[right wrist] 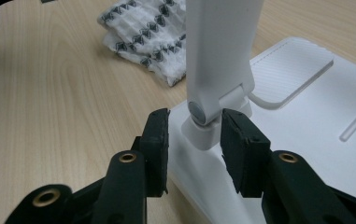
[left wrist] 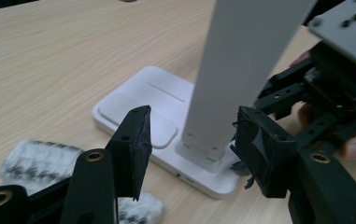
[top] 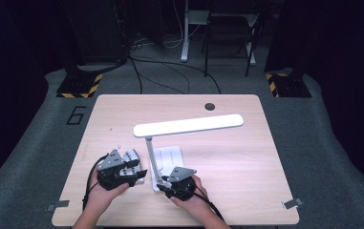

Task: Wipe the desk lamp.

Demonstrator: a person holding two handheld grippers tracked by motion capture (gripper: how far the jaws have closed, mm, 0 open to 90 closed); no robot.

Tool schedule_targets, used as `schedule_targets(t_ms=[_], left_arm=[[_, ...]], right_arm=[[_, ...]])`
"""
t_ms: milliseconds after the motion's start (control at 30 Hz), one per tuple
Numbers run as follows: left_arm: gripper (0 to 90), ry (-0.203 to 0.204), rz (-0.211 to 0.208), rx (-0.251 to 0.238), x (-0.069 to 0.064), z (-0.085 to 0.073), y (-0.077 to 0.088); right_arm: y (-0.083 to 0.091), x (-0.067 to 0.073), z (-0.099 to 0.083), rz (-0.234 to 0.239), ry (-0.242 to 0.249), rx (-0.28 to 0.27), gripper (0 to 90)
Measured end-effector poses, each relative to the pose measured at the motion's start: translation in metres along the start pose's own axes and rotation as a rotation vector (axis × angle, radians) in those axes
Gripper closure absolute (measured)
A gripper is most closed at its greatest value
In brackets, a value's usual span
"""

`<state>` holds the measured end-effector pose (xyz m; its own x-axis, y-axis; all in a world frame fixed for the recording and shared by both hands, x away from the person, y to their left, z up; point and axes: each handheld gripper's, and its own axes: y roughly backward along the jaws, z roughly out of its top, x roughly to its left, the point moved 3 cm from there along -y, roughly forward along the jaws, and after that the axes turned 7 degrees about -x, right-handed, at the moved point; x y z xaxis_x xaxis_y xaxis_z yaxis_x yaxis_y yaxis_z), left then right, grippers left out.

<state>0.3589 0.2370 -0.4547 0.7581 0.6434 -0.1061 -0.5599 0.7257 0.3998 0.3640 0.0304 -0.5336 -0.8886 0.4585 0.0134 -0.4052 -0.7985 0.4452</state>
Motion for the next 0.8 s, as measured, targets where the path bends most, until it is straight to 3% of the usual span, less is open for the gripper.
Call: schedule_targets(t_ms=[167, 333, 533, 667, 700, 800], left_arm=[[45.4, -0.003, -0.032, 0.007, -0.013, 0.005, -0.005], [45.4, 0.011, -0.036, 0.017, -0.020, 0.007, -0.017], [48.0, 0.009, 0.037, 0.002, -0.022, 0.011, -0.031], [51.4, 0.026, 0.046, -0.010, -0.021, 0.014, -0.034], [52.3, -0.004, 0.048, -0.009, -0.020, 0.015, -0.035], [53.3, -0.037, 0.055, -0.007, -0.021, 0.017, -0.036]], right_arm=[[0.007, -0.005, 0.002, 0.004, 0.008, -0.010, 60.6], [0.015, -0.011, 0.001, -0.025, -0.035, -0.023, 59.7], [0.028, -0.025, -0.004, -0.107, -0.055, -0.020, 61.0], [0.036, -0.036, -0.010, -0.154, -0.125, -0.010, 61.4], [0.037, -0.038, -0.011, -0.161, -0.142, -0.008, 61.3], [0.040, -0.043, -0.015, -0.171, -0.165, -0.007, 59.6]])
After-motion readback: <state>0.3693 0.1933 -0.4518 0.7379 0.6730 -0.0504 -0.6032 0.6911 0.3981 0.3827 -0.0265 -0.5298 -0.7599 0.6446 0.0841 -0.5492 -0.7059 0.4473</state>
